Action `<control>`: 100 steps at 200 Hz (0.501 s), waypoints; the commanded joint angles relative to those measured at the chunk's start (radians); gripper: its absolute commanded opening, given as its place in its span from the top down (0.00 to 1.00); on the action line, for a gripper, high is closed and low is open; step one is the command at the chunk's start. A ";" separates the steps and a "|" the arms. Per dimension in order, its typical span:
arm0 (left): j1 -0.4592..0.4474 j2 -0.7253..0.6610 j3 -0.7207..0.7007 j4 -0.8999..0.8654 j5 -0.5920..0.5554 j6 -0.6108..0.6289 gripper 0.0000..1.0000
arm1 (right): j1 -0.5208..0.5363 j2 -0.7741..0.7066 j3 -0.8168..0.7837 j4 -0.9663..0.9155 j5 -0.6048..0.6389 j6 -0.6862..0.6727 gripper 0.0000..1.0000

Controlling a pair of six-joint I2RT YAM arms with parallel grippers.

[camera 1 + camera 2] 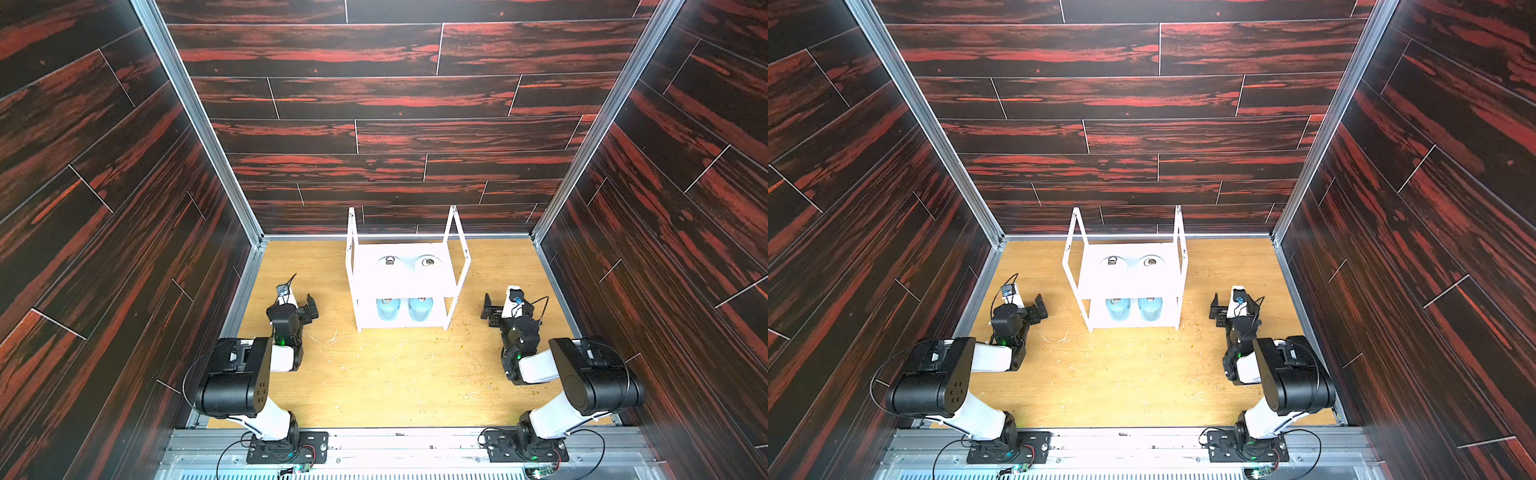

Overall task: Remove the tea canisters from the shelf
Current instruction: Pick up the tea canister from the shelf.

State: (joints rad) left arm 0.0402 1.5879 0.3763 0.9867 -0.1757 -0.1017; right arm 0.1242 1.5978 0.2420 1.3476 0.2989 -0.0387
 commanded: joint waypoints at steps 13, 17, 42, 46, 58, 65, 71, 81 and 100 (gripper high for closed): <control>0.006 -0.003 0.015 -0.010 -0.010 -0.004 0.00 | 0.003 0.005 0.009 0.011 0.009 -0.002 0.02; 0.007 -0.004 0.015 -0.010 -0.010 -0.003 0.00 | 0.003 0.005 0.008 0.012 0.009 -0.001 0.02; 0.007 -0.005 0.016 -0.011 -0.010 -0.004 0.00 | 0.003 0.005 0.008 0.010 0.009 -0.001 0.02; 0.006 -0.003 0.016 -0.011 -0.010 -0.003 0.00 | 0.002 0.005 0.008 0.013 0.009 -0.002 0.02; 0.006 -0.007 0.012 -0.005 -0.011 -0.003 0.05 | 0.003 0.002 0.005 0.014 0.008 -0.002 0.02; 0.006 -0.013 0.009 0.000 -0.019 -0.007 0.06 | 0.003 0.001 0.002 0.020 0.008 -0.003 0.02; 0.007 -0.030 0.007 -0.011 -0.031 -0.012 0.07 | 0.006 -0.004 0.001 0.023 0.021 -0.002 0.02; 0.006 -0.079 0.009 -0.051 -0.039 -0.010 0.07 | 0.009 -0.038 0.005 -0.011 0.031 -0.001 0.02; 0.005 -0.211 0.030 -0.217 -0.027 -0.010 0.09 | 0.018 -0.155 0.058 -0.236 0.021 0.011 0.02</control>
State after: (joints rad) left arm 0.0402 1.5318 0.3763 0.9226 -0.1944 -0.1070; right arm 0.1291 1.5631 0.2432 1.3018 0.3088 -0.0387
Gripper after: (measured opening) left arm 0.921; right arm 0.984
